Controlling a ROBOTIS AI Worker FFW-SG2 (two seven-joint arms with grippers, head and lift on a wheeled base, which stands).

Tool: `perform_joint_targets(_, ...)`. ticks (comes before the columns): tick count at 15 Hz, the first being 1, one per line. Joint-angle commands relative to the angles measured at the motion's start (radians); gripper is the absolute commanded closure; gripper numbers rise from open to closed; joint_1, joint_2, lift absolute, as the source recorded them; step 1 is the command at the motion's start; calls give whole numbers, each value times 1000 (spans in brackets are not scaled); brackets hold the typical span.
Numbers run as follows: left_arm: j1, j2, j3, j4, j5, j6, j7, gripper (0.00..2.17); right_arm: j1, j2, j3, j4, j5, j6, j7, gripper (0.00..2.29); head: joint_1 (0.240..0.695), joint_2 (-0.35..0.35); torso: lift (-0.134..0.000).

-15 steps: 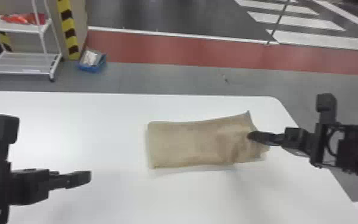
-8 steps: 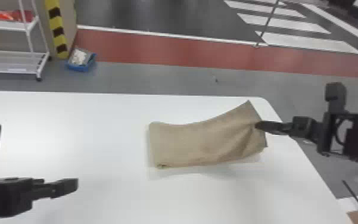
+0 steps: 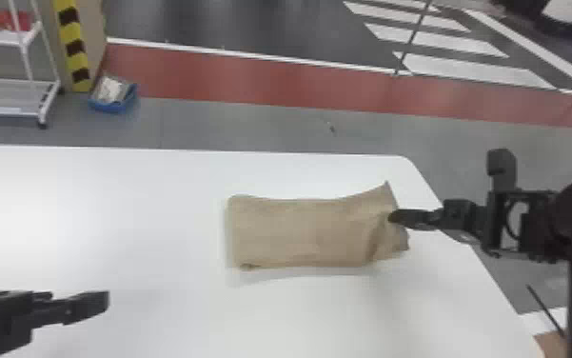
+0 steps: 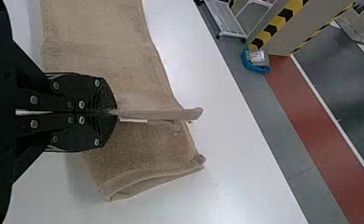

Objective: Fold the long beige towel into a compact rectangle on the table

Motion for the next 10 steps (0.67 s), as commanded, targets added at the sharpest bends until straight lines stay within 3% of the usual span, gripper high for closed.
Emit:
perform_joint_targets(1,0,0,-3,0,-6,0,0,80,-32,-15,-10,3,-9,5,8,1295,695,-285,-124)
perform_joint_targets(4,-3,0,-5,0,-9,3,0,80,-73,-46,-8,32,-12,5,8,1295,695,-288,-124)
perform_joint_targets(10,-4,-2,-6,5,-9,0,3,80,-74,-49,47,181,0,5,36,1295,695,-296,-124)
